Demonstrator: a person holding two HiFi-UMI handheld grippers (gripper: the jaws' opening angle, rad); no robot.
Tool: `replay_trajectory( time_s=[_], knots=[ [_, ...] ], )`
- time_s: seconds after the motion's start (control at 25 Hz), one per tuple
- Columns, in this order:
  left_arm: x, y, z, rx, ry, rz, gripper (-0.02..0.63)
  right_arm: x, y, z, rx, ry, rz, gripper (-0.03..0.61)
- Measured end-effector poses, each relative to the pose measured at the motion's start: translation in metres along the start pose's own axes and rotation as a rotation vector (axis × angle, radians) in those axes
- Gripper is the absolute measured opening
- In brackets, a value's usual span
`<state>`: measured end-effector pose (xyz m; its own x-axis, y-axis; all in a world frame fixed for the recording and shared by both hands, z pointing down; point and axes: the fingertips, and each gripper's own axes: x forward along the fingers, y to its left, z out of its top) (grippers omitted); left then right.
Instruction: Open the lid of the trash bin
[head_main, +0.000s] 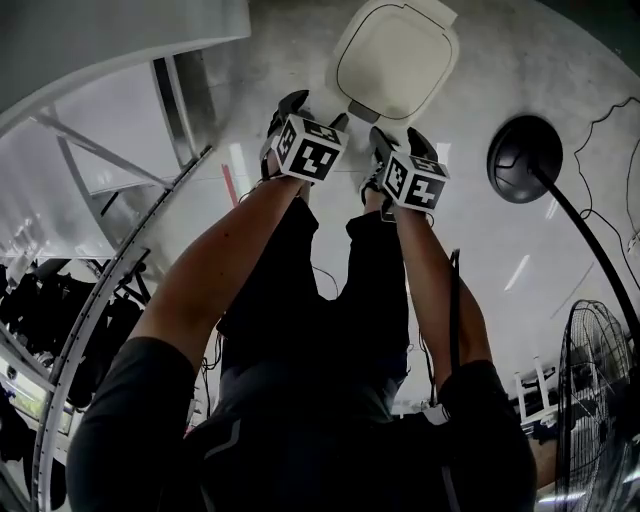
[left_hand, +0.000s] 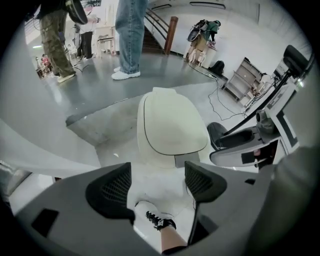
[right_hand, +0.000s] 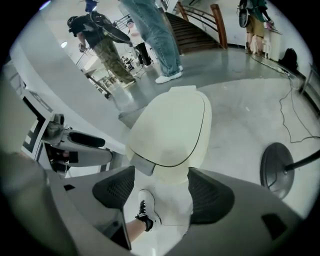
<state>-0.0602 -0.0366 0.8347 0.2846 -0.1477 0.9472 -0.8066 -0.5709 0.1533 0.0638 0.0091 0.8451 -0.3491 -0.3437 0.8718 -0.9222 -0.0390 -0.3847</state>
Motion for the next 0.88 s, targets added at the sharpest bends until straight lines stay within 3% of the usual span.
replay_trajectory(
  time_s=[0.36,0.6,0.88],
  knots=[
    [0.038,-0.010,-0.002,0.007,-0.014,-0.026,0.328,0.019,-0.010,0.001,0.113,-0.026,0.001,0.350],
    [0.049,-0.015,-0.002,0.012,-0.023,-0.034,0.328,0.023,-0.013,0.003,0.134,-0.051,-0.007,0.362],
    [0.051,-0.014,-0.007,0.014,-0.004,-0.018,0.328,0.035,-0.018,-0.011,0.080,-0.036,-0.086,0.368]
  ],
)
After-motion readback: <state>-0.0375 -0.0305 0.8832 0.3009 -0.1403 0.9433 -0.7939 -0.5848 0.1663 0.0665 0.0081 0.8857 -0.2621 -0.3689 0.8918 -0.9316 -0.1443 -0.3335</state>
